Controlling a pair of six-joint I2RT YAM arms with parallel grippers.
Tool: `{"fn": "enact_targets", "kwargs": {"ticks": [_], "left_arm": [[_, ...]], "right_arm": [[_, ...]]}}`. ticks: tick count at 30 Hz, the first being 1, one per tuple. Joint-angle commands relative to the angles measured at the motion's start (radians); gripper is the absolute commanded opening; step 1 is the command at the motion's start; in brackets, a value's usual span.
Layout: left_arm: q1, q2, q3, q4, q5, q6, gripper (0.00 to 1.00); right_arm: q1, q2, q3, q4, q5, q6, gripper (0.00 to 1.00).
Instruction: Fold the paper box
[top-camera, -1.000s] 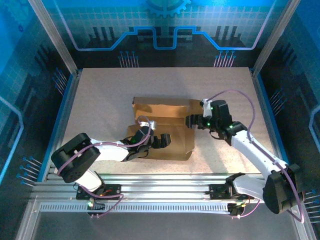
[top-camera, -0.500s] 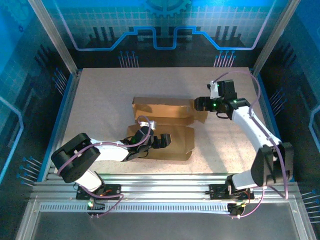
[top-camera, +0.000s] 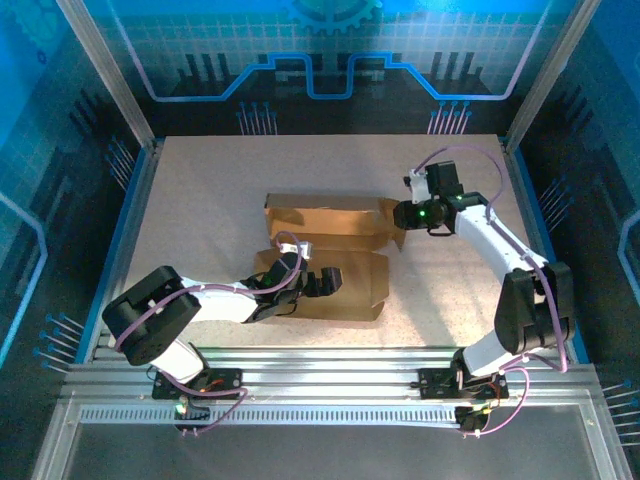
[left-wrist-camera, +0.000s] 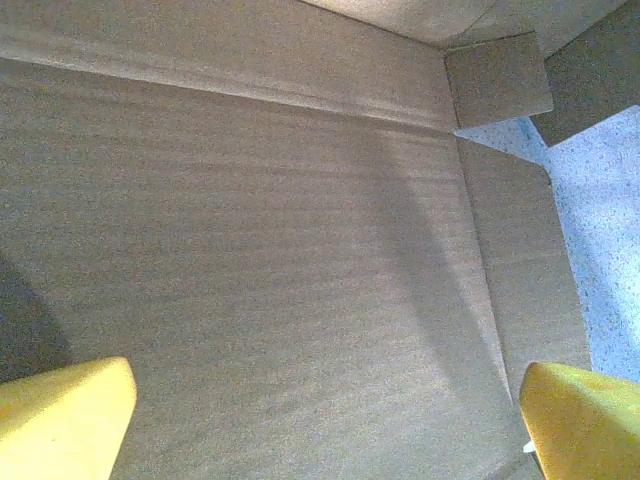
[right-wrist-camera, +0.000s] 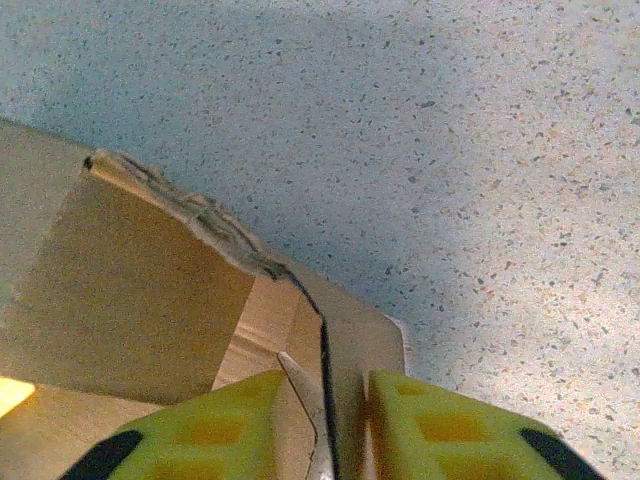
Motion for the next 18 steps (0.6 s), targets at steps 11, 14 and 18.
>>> {"fn": "enact_targets", "kwargs": {"ticks": [11, 14, 18], "left_arm": [[-0.030, 0.060, 0.022, -0.101, -0.003, -0.006, 0.99], [-0.033, 0.062, 0.026, -0.110, -0.008, -0.003, 0.99], [-0.035, 0.068, 0.033, -0.116, -0.009, 0.001, 0.99]], "right_arm": [[0.095, -0.031, 0.066, -0.116, 0.013, -0.035, 0.14], [0.097, -0.013, 0.105, -0.158, -0.010, -0.032, 0.14], [0.107, 0.010, 0.151, -0.200, -0.039, -0.018, 0.13]]}}
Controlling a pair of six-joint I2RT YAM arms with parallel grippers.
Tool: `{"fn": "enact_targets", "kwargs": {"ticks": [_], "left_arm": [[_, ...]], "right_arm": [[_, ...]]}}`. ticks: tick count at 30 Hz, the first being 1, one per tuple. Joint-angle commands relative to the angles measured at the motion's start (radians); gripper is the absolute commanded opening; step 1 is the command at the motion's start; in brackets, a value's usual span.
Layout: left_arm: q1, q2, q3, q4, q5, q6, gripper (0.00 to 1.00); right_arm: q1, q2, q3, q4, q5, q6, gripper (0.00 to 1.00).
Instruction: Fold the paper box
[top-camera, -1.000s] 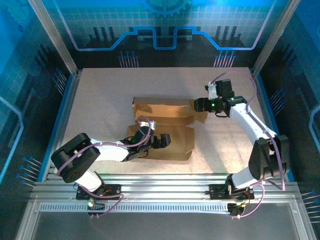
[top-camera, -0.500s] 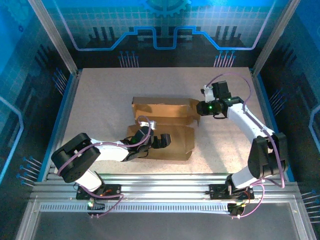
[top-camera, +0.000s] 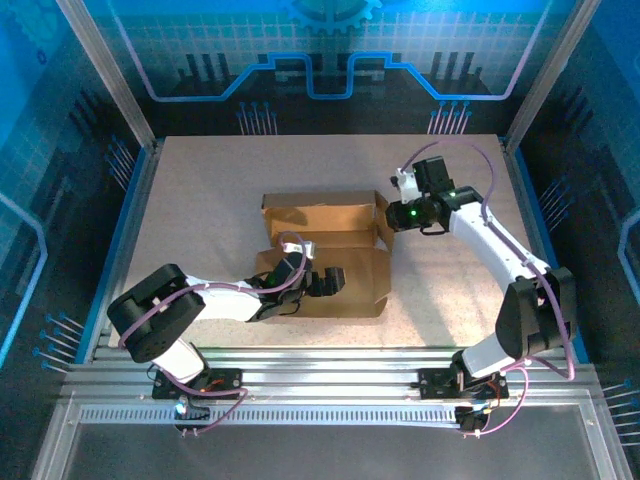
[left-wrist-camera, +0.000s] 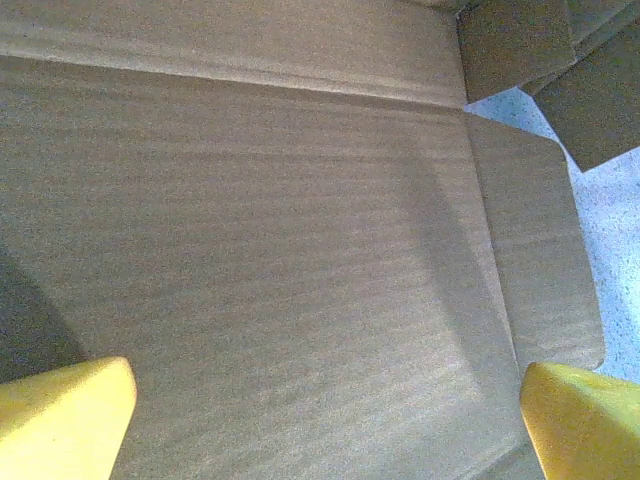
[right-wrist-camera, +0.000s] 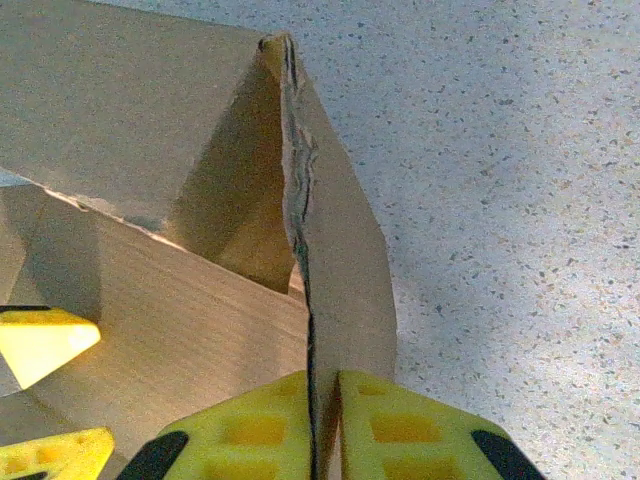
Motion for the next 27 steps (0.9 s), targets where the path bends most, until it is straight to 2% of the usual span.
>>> {"fn": "enact_targets", "kwargs": {"ticks": [1, 10, 13, 27], "left_arm": [[-0.016, 0.040, 0.002, -0.100, 0.020, -0.004, 0.99], [-0.020, 0.041, 0.008, -0.104, 0.019, -0.011, 0.99], [-0.019, 0.037, 0.005, -0.104, 0.019, -0.018, 0.99], [-0.019, -0.032, 0.009, -0.142, 0.014, -0.057, 0.99]], "right_arm": [[0.023, 0.026, 0.062, -0.073, -0.048, 0.004, 0.14], [0.052, 0.096, 0.120, -0.105, -0.051, 0.112, 0.12], [0.081, 0.108, 0.115, -0.097, -0.004, 0.138, 0.12], [0.171, 0.060, -0.060, 0.094, 0.085, 0.220, 0.11]]}}
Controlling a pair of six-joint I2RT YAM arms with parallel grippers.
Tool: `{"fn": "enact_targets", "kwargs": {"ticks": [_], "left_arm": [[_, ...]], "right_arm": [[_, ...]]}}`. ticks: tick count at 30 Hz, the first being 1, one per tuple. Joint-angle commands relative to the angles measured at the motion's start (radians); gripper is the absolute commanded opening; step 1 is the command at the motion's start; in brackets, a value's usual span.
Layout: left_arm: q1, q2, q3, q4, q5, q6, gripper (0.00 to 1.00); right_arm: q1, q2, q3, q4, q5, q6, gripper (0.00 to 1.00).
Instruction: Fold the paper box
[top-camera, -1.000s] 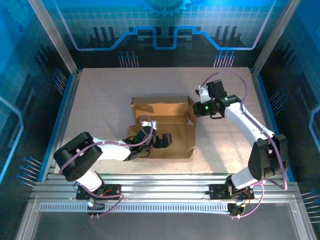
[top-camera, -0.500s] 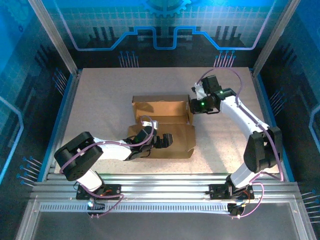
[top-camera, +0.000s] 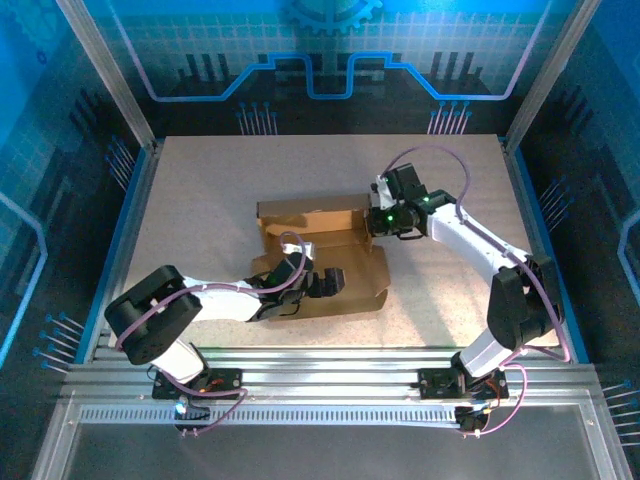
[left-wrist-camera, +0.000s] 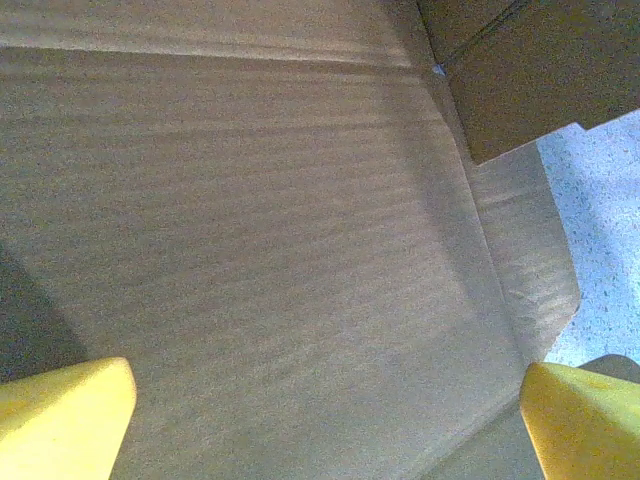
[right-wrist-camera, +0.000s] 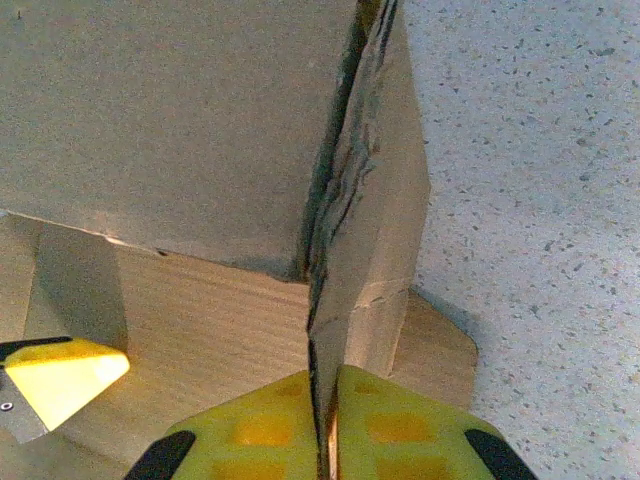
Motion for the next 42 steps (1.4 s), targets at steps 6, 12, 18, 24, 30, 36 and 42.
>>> {"fn": "enact_targets", "kwargs": {"ticks": [6, 12, 18, 24, 30, 36, 42], "left_arm": [[-0.010, -0.062, 0.023, -0.117, 0.074, -0.047, 0.99], [-0.010, -0.206, 0.135, -0.293, 0.219, 0.064, 0.99], [0.003, -0.330, 0.297, -0.560, 0.372, 0.227, 0.99], [0.126, -0.383, 0.465, -0.761, 0.456, 0.300, 0.99], [0.322, -0.335, 0.505, -0.761, 0.429, 0.292, 0.99], [0.443, -0.183, 0.490, -0.601, 0.453, 0.240, 0.99], [0.481, -0.039, 0.523, -0.438, 0.529, 0.243, 0.99]], "right_arm": [[0.053, 0.009, -0.056, 0.017, 0.044, 0.008, 0.10], [0.055, 0.023, -0.071, 0.047, 0.015, -0.067, 0.09], [0.058, 0.067, -0.003, 0.032, -0.035, -0.183, 0.09], [0.075, 0.127, 0.080, -0.003, -0.052, -0.254, 0.10], [0.095, 0.161, 0.100, 0.005, -0.055, -0.266, 0.10], [0.114, 0.178, 0.111, -0.001, -0.036, -0.277, 0.10], [0.120, 0.175, 0.111, -0.003, -0.031, -0.278, 0.10]]}}
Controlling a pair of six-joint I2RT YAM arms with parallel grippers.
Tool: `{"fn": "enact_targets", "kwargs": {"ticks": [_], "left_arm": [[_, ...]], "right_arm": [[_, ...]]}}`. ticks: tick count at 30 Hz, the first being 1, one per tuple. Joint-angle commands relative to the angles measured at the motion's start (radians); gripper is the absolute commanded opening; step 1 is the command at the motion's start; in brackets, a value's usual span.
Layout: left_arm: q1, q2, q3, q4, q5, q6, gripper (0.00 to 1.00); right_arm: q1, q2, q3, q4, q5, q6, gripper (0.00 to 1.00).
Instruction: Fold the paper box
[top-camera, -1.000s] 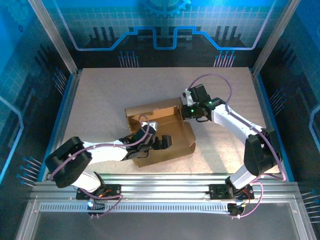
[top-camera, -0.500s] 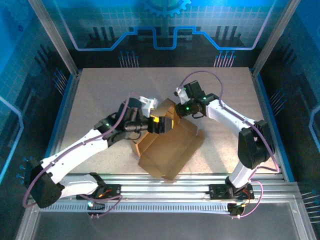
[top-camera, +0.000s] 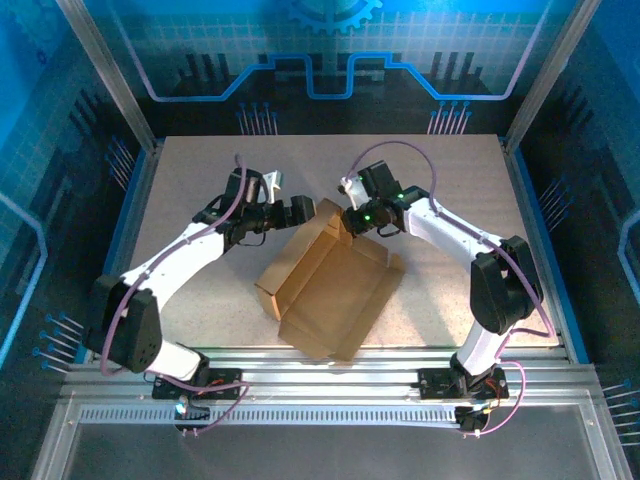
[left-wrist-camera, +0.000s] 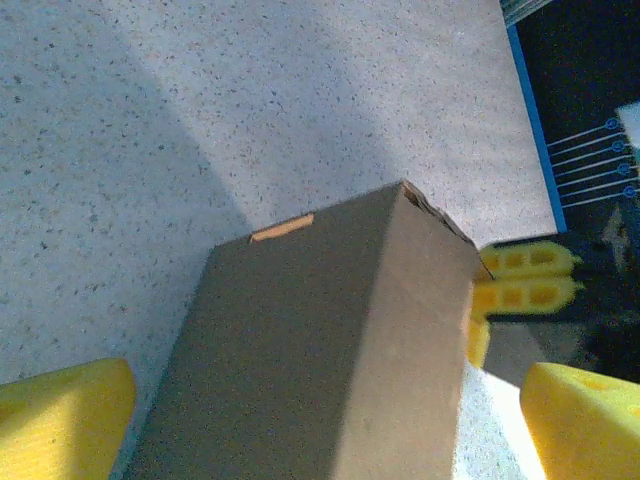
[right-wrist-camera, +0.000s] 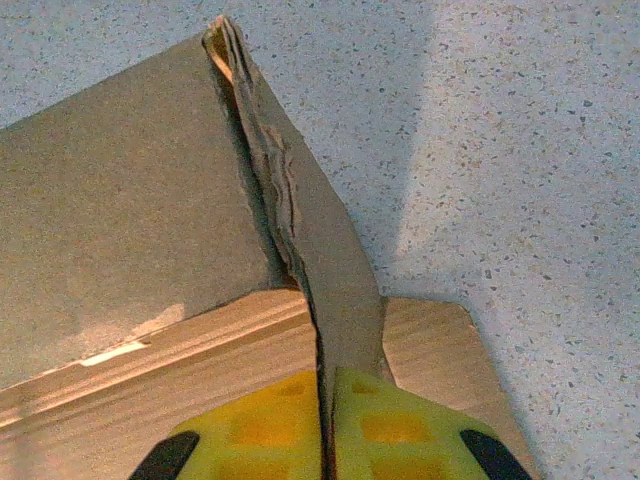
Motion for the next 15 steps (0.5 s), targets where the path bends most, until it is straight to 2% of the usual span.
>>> {"fn": "enact_targets", "kwargs": {"ticks": [1, 10, 15], "left_arm": [[0.017, 0.062, 0.047, 0.124, 0.086, -0.013, 0.99], [0.018, 0.231, 0.133, 0.222, 0.195, -0.042, 0.99], [0.018, 0.306, 0.194, 0.208, 0.221, -0.039, 0.99]], "right_arm": [[0.023, 0.038, -0.002, -0.074, 0.002, -0.017, 0.10], [0.030, 0.043, -0.001, -0.073, 0.002, -0.018, 0.10], [0.031, 0.043, -0.002, -0.075, 0.006, -0.017, 0.10]]}}
